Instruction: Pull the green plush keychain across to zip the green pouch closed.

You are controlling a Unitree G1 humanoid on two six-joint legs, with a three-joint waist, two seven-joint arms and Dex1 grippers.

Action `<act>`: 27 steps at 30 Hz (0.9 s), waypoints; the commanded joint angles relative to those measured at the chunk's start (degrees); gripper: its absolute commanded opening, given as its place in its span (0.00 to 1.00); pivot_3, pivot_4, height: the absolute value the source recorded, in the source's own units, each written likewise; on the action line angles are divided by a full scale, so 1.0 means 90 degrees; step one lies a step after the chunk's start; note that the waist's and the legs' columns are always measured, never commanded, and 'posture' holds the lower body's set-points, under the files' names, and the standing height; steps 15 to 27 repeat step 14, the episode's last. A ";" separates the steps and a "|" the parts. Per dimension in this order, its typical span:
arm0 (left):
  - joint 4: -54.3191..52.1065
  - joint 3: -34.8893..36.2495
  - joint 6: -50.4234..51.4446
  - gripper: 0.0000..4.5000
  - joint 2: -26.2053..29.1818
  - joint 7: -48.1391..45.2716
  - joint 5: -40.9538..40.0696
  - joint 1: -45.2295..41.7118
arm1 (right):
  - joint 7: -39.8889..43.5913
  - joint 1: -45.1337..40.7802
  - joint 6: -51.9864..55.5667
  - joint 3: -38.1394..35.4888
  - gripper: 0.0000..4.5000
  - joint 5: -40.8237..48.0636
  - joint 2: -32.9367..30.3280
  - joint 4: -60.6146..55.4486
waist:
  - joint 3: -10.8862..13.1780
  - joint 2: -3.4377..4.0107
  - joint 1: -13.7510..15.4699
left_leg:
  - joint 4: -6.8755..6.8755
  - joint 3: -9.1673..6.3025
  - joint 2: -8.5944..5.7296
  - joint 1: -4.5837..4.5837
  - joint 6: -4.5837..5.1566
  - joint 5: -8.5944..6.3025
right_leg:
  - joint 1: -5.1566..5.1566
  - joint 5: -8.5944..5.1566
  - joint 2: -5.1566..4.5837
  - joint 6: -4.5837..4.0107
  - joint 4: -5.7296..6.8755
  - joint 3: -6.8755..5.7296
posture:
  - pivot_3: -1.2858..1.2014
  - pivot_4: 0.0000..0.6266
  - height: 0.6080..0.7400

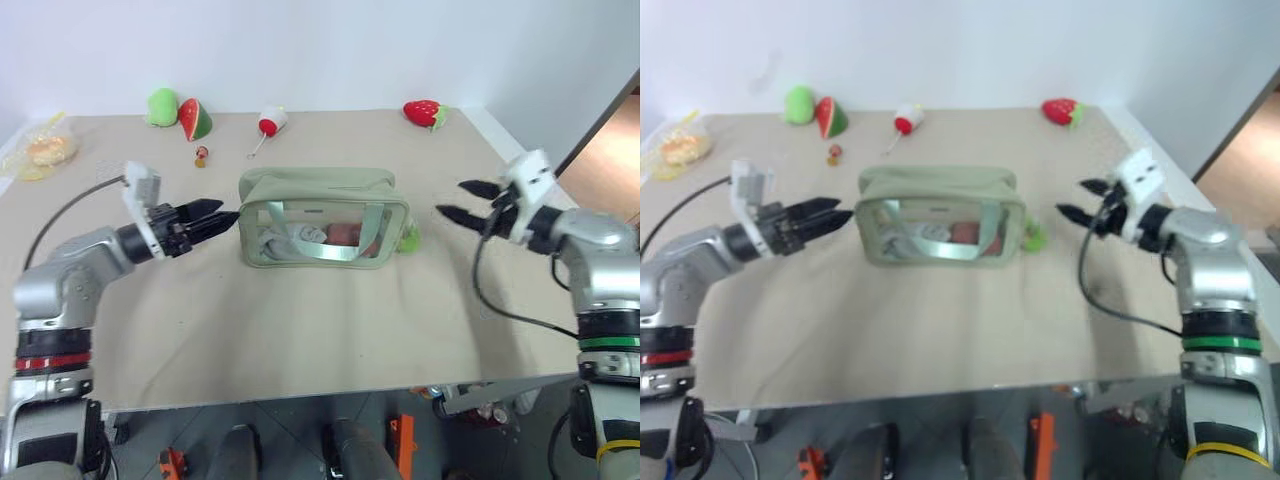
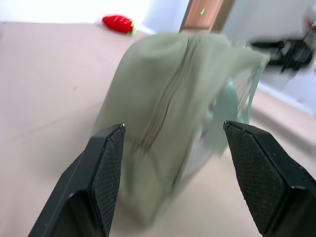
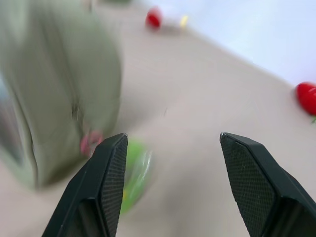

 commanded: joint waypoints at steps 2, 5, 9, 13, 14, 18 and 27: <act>0.0108 0.0483 -0.0217 0.75 0.0246 -0.0042 -0.0063 0.0242 | 0.0287 0.0256 0.1469 -0.0946 0.69 0.1544 -0.0283 -0.1213 | 0.0000 0.0000 0.0006 | 0.0000 -0.0001 0.0000 -0.0001 0.0000 0.0000 | -0.0001 -0.0003 0.0000 -0.0007 0.0000 -0.0001 | 0.52 0.24 1.00; 0.0114 0.0730 -0.0110 0.75 0.0231 0.0052 -0.0253 0.0380 | 0.0286 0.0713 0.1942 -0.1190 0.69 0.2043 -0.0323 -0.1927 | 0.0000 0.0000 0.0009 | -0.0002 -0.0003 0.0004 -0.0005 0.0000 0.0000 | -0.0003 -0.0007 0.0000 -0.0011 0.0000 -0.0004 | 0.52 0.24 1.00; -0.0174 0.0724 -0.0092 0.75 0.0120 0.0089 -0.0298 0.0711 | 0.0032 0.1385 0.2081 -0.1175 0.69 0.2093 -0.0245 -0.2544 | -0.0001 -0.0001 0.0011 | 0.0001 -0.0001 0.0003 -0.0003 -0.0001 -0.0002 | -0.0001 -0.0019 -0.0003 -0.0029 -0.0003 -0.0003 | 0.52 0.24 1.00; -0.0235 0.0637 -0.0115 0.75 -0.0008 0.0134 -0.0337 0.0732 | -0.0202 0.1618 0.2207 -0.1156 0.69 0.2215 -0.0166 -0.2835 | 0.0000 -0.0002 0.0008 | 0.0010 0.0004 0.0000 -0.0010 -0.0001 -0.0001 | -0.0011 -0.0012 -0.0007 -0.0027 -0.0003 0.0000 | 0.52 0.24 1.00; -0.0235 0.0624 -0.0105 0.75 -0.0028 0.0147 -0.0347 0.0709 | -0.0224 0.1646 0.2208 -0.1135 0.69 0.2209 -0.0169 -0.2867 | 0.0000 -0.0002 0.0008 | 0.0010 0.0004 0.0000 -0.0009 -0.0001 -0.0001 | -0.0010 -0.0011 -0.0006 -0.0027 -0.0003 0.0000 | 0.52 0.24 1.00; -0.0235 0.0624 -0.0105 0.75 -0.0028 0.0147 -0.0347 0.0709 | -0.0224 0.1646 0.2208 -0.1135 0.69 0.2209 -0.0169 -0.2867 | 0.0000 -0.0002 0.0008 | 0.0010 0.0004 0.0000 -0.0009 -0.0001 -0.0001 | -0.0010 -0.0011 -0.0006 -0.0027 -0.0003 0.0000 | 0.52 0.24 1.00; -0.0235 0.0624 -0.0105 0.75 -0.0028 0.0147 -0.0347 0.0709 | -0.0224 0.1646 0.2208 -0.1135 0.69 0.2209 -0.0169 -0.2867 | 0.0000 -0.0002 0.0008 | 0.0010 0.0004 0.0000 -0.0009 -0.0001 -0.0001 | -0.0010 -0.0011 -0.0006 -0.0027 -0.0003 0.0000 | 0.52 0.24 1.00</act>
